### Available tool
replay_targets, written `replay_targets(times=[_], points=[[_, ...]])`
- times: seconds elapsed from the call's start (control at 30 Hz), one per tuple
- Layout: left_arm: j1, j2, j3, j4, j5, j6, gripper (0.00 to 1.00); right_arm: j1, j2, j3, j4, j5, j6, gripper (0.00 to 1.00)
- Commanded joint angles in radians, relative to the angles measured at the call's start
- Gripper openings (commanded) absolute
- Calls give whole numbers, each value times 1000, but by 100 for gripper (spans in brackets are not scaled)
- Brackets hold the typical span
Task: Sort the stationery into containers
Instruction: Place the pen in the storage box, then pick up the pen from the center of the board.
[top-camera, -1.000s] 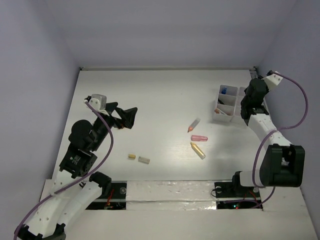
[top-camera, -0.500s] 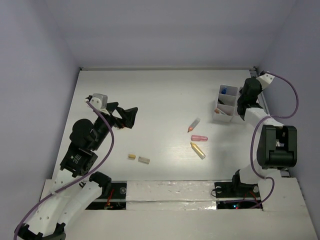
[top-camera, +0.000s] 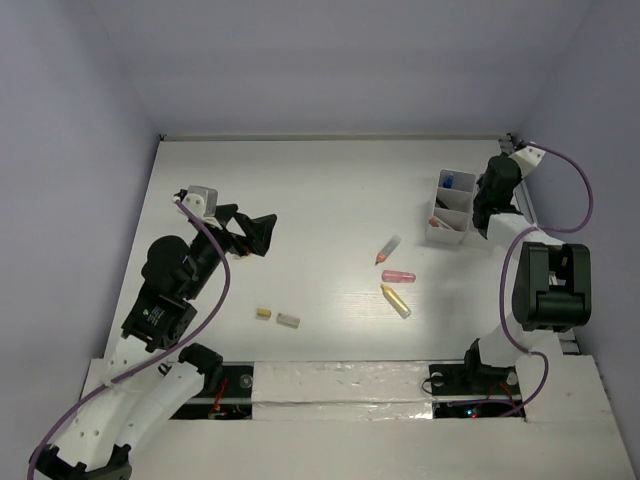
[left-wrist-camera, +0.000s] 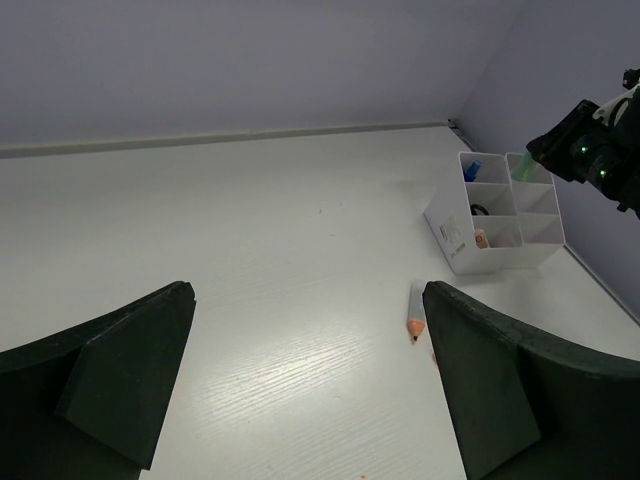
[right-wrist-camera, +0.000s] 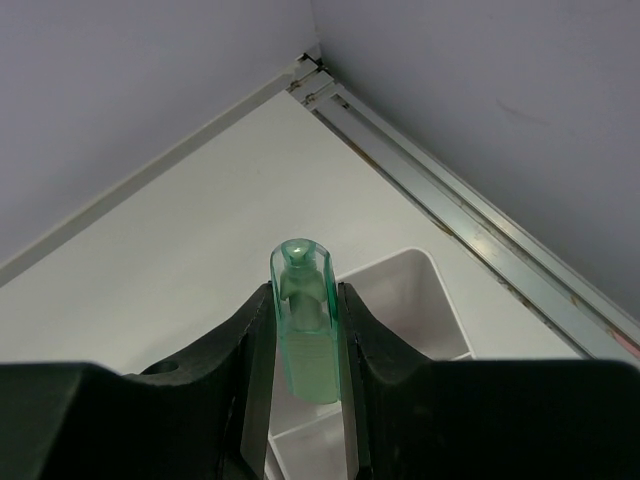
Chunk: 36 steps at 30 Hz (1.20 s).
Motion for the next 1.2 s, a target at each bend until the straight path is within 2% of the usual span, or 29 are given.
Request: replay_targets(times=[0.0,0.1,0.3,0.4,0.47,0.5,0.53,0.63,0.67,0.7,0.77,0.87,0.97,1.1,1.17], points=[[0,0,-3,61,7,11,98,-5,-20,16,76,-11,-13,20],[0,-3,-3,61,10,11,98,-5,-59,17,47,-30,-10,46],[0,-20,-3,59,7,12,98,-5,-131,48,-54,-61,-15,68],[0,-27,-5,61,5,12,98,-5,-190,48,-111,-96,0,68],[0,-29,-5,63,10,12,98,-5,-242,42,-140,-134,16,65],[0,-29,-5,64,12,11,98,-5,-259,48,-198,-171,39,60],[0,-32,-5,66,15,9,98,-5,-275,54,-232,-214,48,44],[0,-35,-5,64,18,9,98,30,-324,79,-400,-465,82,14],[0,-35,-5,64,16,9,98,51,-329,83,-445,-582,80,11],[0,-37,-5,64,18,8,98,105,-335,88,-538,-635,62,8],[0,-40,-5,66,21,8,98,171,-327,102,-638,-708,36,7],[0,-43,-5,66,24,6,98,301,-312,90,-808,-769,-2,0],[0,-46,-5,66,24,6,98,360,-342,32,-895,-831,20,0],[0,-49,-5,66,25,6,98,389,-385,-12,-1003,-815,74,0],[0,-50,-5,66,25,4,98,410,-392,-30,-1019,-815,106,16]])
